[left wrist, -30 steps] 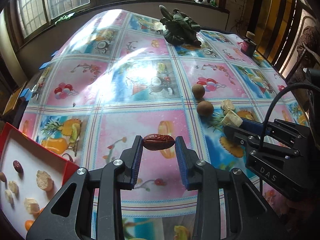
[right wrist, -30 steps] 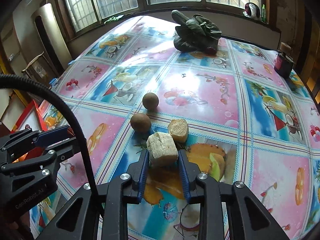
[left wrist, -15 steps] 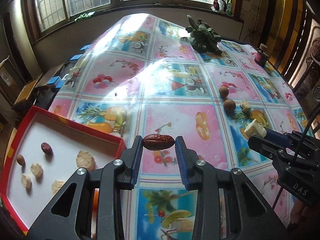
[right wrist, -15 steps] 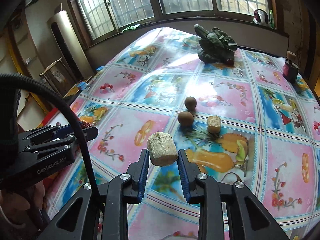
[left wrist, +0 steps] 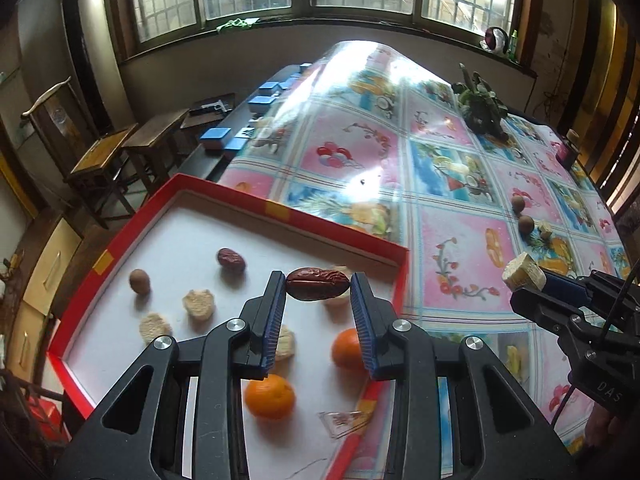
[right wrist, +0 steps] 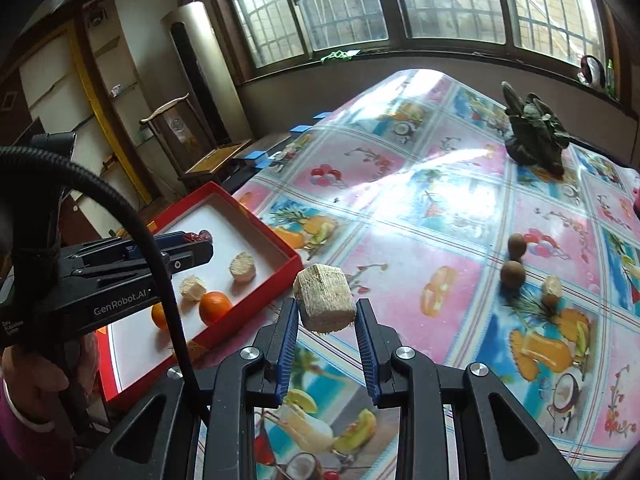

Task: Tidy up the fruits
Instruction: 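Release the red date in the tray with the left tool while the right tool drops the bread chunk there, then move both open tools back over the remaining kiwis and bread, then grasp a kiwi with the left tool while the right tool grasps a round bread slice, then place the kiwi in the tray with the left tool while the right tool drops the bread slice there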

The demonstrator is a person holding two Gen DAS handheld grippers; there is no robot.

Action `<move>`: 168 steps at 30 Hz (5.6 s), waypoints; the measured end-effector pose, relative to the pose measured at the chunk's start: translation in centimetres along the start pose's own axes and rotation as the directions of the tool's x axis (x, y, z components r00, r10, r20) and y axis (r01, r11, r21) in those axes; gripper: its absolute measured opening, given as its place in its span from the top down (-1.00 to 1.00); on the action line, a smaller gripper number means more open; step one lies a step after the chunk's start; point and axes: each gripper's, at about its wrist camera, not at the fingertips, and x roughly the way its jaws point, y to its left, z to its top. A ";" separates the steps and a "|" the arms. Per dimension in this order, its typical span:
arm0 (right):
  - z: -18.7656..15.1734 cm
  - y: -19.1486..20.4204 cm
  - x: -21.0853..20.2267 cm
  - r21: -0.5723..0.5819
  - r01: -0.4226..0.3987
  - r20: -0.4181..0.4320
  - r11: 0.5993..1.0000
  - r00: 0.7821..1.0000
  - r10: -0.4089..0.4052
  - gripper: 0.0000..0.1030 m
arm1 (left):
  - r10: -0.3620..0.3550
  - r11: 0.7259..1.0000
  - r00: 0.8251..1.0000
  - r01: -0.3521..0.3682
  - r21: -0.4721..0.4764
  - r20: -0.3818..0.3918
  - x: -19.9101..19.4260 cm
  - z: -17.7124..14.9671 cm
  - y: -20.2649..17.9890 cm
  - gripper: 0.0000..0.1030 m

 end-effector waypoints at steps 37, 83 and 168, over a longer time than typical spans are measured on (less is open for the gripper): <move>3.5 11.7 14.1 -0.190 -0.098 -0.174 0.977 0.983 0.065 0.42 | 0.136 0.982 0.988 -0.143 -0.124 -0.067 1.8 -4.9 9.8 0.35; -3.1 -14.2 -1.7 0.200 0.314 -0.079 0.928 0.949 -0.304 0.19 | -0.137 0.980 0.988 0.146 0.137 -0.073 5.0 1.4 -15.1 -0.25; 2.5 4.4 5.1 -0.094 -0.055 -0.073 0.994 0.996 0.048 0.56 | 0.101 0.991 0.994 -0.104 -0.081 -0.033 -0.1 -2.3 7.2 0.51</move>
